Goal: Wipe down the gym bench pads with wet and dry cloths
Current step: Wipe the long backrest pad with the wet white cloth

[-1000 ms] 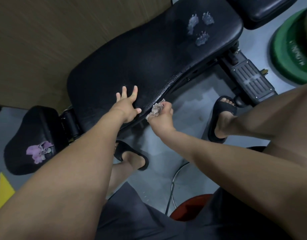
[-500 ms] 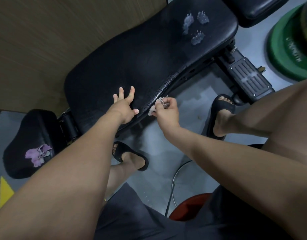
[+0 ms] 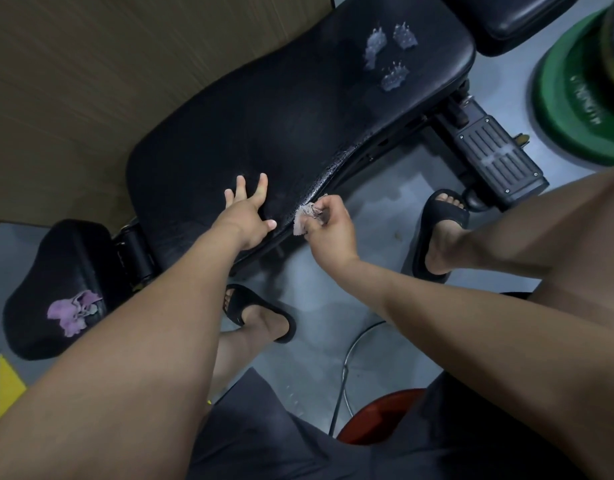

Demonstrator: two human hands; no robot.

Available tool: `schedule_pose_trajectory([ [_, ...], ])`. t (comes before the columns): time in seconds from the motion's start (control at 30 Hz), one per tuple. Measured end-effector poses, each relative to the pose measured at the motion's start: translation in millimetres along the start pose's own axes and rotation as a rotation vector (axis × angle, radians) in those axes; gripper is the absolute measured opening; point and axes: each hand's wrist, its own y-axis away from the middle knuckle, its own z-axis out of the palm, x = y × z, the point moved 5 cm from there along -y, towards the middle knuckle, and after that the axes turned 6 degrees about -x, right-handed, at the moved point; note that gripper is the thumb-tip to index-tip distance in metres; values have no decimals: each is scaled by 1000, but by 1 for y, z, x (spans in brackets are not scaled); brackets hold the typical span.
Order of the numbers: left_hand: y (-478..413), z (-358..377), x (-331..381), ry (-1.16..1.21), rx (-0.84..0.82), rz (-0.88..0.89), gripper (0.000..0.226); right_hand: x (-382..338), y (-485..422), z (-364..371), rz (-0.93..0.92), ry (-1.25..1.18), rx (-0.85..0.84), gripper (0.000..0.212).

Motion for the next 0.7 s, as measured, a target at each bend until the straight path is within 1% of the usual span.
schedule_pose_trajectory([
  [0.07,0,0,0,1,0,-5,90,-3,-8,-4,36,-127,-3,26],
  [0.1,0,1,0,2,0,-6,90,-11,-17,-9,24,-156,21,25],
  [0.17,0,1,0,9,-2,-2,90,-29,-42,-29,-4,-189,115,25],
  [0.27,1,0,1,13,-2,2,90,-51,-79,-67,11,-307,291,29],
  [0.33,2,-1,3,16,-5,-2,90,-53,-80,-72,19,-294,341,26],
  [0.4,2,-1,4,21,-2,-7,91,-38,-66,-55,-1,-274,320,24],
  [0.5,1,-2,4,25,-1,-16,92,-3,-44,-15,60,-271,171,23],
  [0.53,0,-1,4,26,-2,-18,92,1,-48,-12,89,-286,144,24],
  [0.57,0,-1,4,28,-3,-17,92,-2,-57,-19,78,-301,159,23],
  [0.63,-1,0,4,33,-5,-12,93,-23,-87,-57,-3,-275,298,10],
  [0.67,-2,0,3,32,-6,-11,93,-36,-103,-81,-30,-272,369,6],
  [0.7,-1,0,2,29,-6,-12,92,-41,-119,-101,-5,-284,426,7],
])
